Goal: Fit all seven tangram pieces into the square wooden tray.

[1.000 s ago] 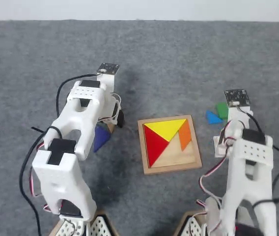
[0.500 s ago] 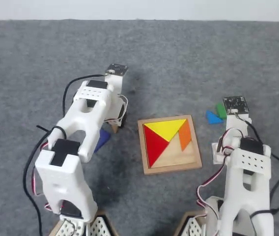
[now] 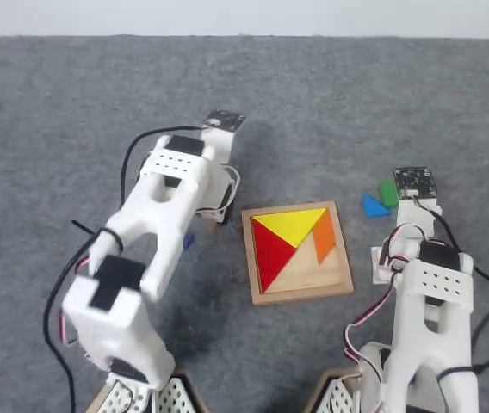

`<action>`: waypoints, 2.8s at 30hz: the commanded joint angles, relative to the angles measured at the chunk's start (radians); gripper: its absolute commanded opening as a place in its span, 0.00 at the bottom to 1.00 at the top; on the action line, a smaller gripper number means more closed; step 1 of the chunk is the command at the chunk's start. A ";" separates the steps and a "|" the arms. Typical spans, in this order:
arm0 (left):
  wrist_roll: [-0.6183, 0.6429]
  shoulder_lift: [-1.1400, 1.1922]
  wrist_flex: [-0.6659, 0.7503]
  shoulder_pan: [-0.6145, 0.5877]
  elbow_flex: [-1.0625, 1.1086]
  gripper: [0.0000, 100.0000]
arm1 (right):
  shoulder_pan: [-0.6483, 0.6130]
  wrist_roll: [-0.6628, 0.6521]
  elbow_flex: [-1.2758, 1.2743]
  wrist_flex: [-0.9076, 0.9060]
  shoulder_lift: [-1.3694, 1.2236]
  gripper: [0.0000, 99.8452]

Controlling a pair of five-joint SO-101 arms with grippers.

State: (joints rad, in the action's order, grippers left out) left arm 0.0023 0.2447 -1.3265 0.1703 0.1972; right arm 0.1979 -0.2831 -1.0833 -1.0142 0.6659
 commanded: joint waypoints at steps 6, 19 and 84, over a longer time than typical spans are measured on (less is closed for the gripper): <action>0.089 -0.157 -0.084 0.210 -0.035 0.07 | 0.013 0.015 0.006 0.027 0.031 0.17; 0.354 0.061 0.008 0.488 -0.176 0.07 | 0.067 0.049 0.015 0.045 0.042 0.17; 0.233 0.183 0.063 0.387 -0.179 0.20 | 0.093 0.048 0.017 0.056 0.033 0.17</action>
State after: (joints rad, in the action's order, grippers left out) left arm 0.2524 0.4304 -1.2175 0.5539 0.0115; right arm 0.2793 -0.2432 -1.0848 -0.9743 0.6690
